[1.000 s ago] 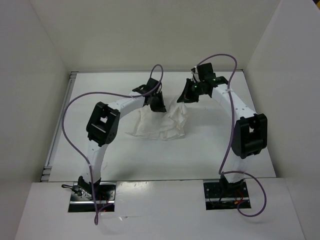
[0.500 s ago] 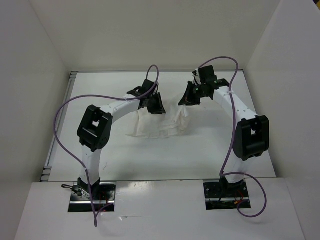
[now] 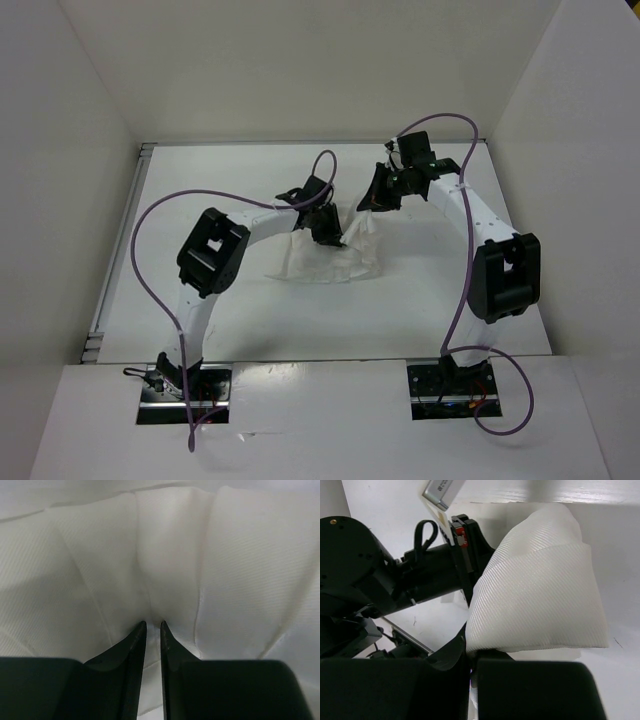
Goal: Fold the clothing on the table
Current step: Fold the skirt
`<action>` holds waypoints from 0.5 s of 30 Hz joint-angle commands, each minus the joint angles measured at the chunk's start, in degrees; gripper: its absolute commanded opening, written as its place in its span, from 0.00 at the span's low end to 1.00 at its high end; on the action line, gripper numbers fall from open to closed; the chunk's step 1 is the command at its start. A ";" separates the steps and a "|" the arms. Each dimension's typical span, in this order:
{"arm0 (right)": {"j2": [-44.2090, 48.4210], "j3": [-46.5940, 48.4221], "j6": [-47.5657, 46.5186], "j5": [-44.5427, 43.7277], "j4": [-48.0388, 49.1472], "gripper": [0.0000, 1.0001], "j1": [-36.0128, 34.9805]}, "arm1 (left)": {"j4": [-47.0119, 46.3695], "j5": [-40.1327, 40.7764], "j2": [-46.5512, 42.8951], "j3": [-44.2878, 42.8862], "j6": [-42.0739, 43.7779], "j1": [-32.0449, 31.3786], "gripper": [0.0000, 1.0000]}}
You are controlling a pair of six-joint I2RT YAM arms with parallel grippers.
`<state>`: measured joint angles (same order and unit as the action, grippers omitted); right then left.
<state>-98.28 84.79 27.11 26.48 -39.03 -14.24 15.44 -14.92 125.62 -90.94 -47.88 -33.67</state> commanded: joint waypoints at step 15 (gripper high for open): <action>3.01 0.81 -2.24 2.35 1.41 0.00 0.79 | 7.05 1.64 -17.24 4.27 0.24 5.27 0.35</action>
<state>-98.28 84.79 26.59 27.53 -38.98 -14.20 19.09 -16.64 117.69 -87.70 -49.47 -32.21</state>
